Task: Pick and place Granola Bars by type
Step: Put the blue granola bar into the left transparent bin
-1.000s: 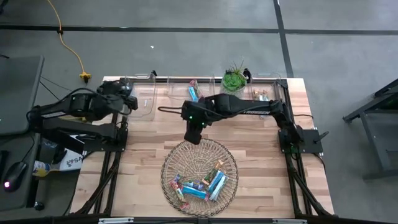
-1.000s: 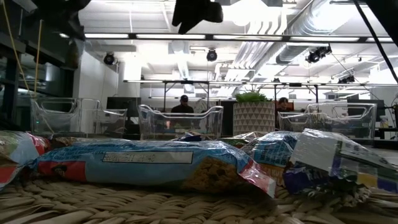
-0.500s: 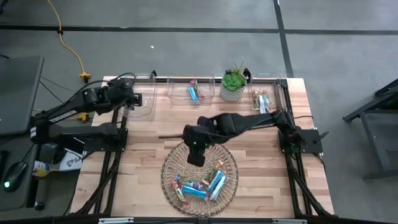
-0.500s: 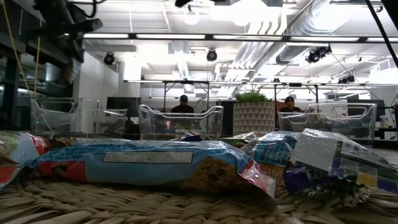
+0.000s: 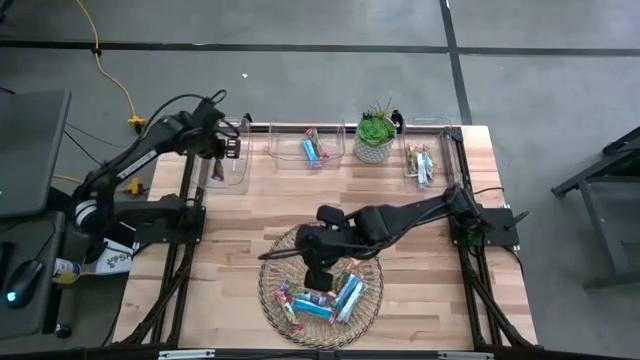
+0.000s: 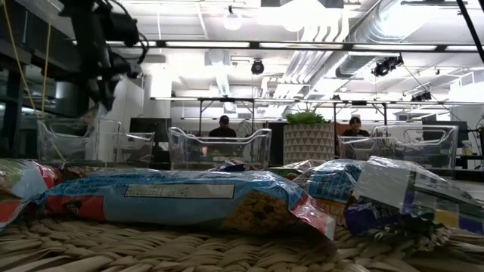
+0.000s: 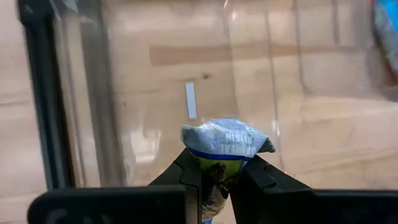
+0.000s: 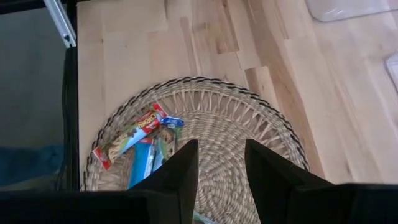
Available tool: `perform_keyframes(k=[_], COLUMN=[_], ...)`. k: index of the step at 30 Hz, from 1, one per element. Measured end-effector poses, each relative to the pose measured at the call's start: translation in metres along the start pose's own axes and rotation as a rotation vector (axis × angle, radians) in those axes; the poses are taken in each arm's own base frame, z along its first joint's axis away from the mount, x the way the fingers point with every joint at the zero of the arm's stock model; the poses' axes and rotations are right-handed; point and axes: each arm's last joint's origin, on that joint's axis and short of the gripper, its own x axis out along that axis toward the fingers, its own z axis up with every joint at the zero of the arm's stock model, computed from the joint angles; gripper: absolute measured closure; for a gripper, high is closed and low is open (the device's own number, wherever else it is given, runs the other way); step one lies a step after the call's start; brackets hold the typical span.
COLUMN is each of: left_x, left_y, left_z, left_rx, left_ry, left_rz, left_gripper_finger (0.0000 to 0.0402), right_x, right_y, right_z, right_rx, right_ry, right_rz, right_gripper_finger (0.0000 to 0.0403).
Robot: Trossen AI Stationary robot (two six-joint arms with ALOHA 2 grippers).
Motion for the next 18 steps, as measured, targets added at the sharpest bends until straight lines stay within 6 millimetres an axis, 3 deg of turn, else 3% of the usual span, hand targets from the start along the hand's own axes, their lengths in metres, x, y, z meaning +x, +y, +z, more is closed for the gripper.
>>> perform_keyframes(k=[18], left_x=[0.066], left_y=[-0.016], left_z=[0.023], left_rx=[0.055], left_ry=[0.206], left_rz=[0.014], left_gripper_finger=[0.0361], right_x=[-0.002], right_y=[0.008], right_z=[-0.004], right_rx=[0.007], right_ry=[-0.022], right_rz=[-0.017], right_gripper_finger=[0.0288])
